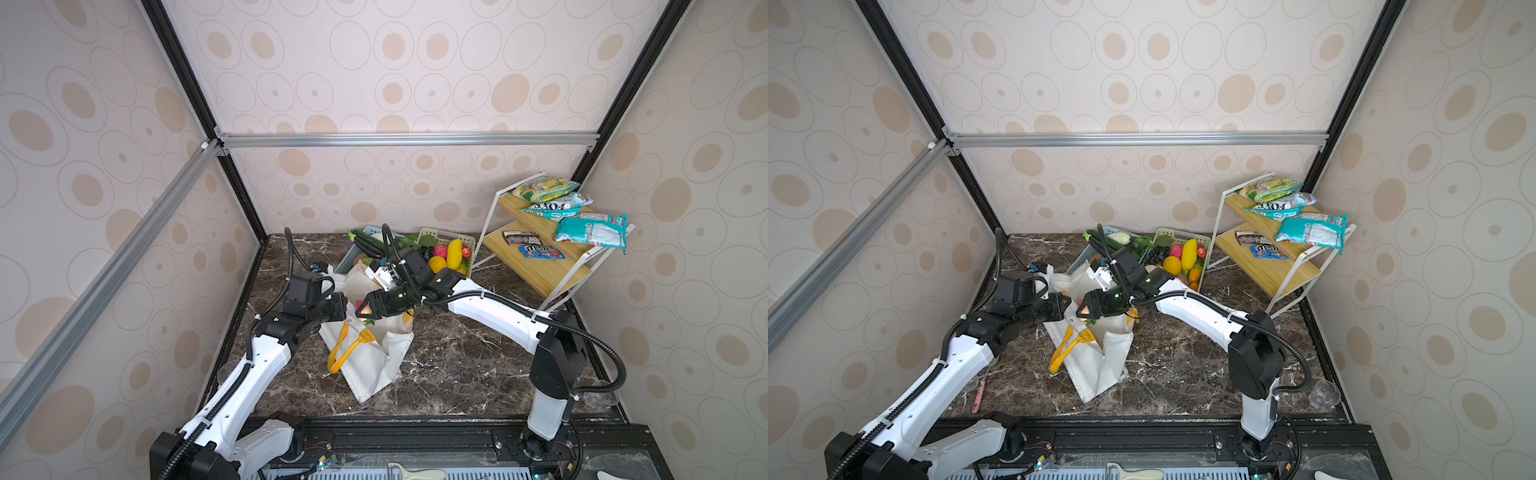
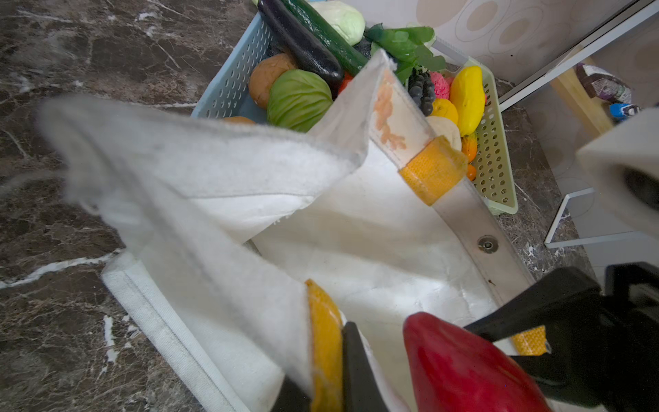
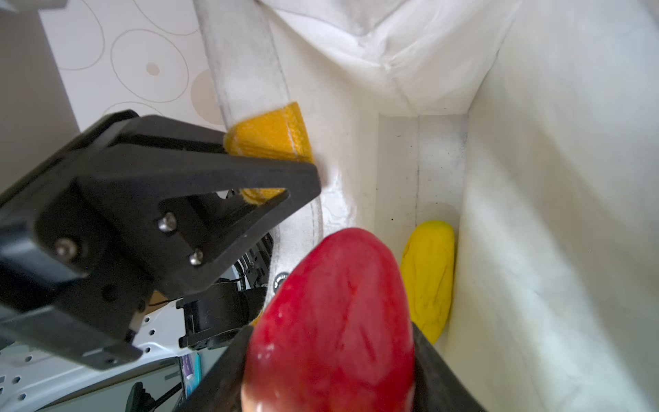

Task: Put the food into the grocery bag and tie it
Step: 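Lift the red fruit and carry it over the bag with the right gripper, then lower the red fruit into the bag while the left gripper holds the rim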

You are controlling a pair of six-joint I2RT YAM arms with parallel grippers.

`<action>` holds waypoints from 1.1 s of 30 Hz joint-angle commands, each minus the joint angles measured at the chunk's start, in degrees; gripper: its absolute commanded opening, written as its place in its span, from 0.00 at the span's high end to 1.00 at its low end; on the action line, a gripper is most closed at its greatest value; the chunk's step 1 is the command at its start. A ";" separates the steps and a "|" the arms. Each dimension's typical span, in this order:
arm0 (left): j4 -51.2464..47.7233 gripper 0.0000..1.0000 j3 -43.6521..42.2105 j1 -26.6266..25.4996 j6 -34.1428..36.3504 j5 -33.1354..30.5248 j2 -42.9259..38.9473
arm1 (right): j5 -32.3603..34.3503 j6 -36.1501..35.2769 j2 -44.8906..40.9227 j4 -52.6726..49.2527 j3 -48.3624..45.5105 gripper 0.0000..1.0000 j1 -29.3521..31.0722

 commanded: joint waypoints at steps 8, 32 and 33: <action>0.19 1.00 4.02 0.40 0.85 0.32 1.21 | 3.72 -6.62 2.84 -7.02 1.90 0.41 2.25; 2.03 1.00 1.65 0.15 0.56 1.77 -1.77 | 12.01 -17.56 4.88 -19.02 2.82 0.42 2.70; 1.89 1.00 1.42 0.17 0.41 1.53 -2.09 | 12.16 -17.82 4.96 -19.21 2.76 0.42 2.85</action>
